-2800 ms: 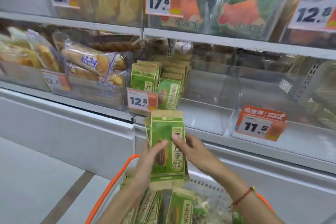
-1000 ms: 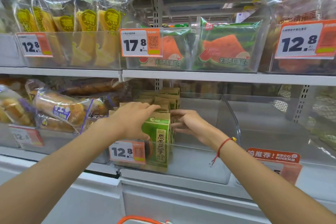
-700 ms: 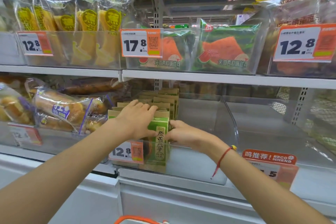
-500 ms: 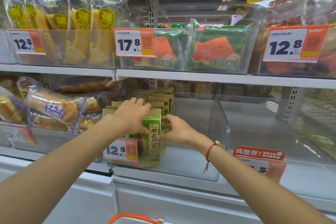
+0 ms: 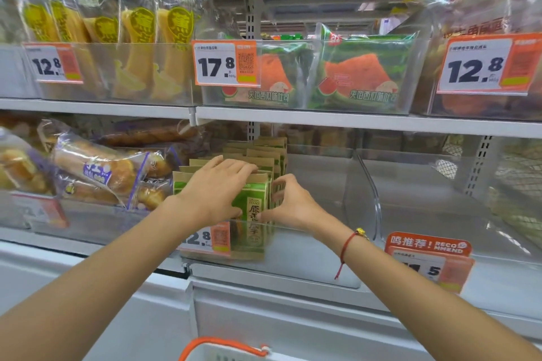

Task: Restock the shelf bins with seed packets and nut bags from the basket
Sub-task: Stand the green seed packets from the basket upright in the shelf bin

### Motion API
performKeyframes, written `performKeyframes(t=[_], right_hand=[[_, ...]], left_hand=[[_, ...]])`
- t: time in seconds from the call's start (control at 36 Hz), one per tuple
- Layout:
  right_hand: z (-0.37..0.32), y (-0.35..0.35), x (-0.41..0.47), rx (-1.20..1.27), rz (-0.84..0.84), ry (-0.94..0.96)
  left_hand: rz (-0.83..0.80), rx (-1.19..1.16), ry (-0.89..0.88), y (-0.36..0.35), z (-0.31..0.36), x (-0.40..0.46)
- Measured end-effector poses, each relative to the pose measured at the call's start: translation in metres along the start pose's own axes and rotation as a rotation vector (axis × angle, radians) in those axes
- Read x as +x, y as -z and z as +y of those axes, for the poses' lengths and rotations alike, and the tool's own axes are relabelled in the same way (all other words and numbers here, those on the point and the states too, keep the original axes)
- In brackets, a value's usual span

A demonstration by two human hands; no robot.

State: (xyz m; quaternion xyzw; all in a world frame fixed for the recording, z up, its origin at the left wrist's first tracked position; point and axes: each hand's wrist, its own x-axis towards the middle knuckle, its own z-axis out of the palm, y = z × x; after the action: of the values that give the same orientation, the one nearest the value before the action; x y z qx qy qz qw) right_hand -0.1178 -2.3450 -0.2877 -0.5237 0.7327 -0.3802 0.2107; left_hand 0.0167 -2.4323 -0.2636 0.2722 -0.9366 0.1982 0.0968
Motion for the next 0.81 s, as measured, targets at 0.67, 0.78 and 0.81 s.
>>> performKeyframes(t=[0.67, 0.78, 0.81], right_hand=[[0.016, 0.019, 0.080, 0.749, 0.445, -0.401], [0.019, -0.014, 0.112, 0.567, 0.028, -0.319], [0.016, -0.010, 0.106, 0.511, -0.006, -0.296]], left_hand=[[0.155, -0.217, 0.042, -0.019, -0.002, -0.015], [0.121, -0.228, 0.018, -0.017, -0.006, -0.013], [0.111, -0.227, 0.014, -0.015, -0.006, -0.012]])
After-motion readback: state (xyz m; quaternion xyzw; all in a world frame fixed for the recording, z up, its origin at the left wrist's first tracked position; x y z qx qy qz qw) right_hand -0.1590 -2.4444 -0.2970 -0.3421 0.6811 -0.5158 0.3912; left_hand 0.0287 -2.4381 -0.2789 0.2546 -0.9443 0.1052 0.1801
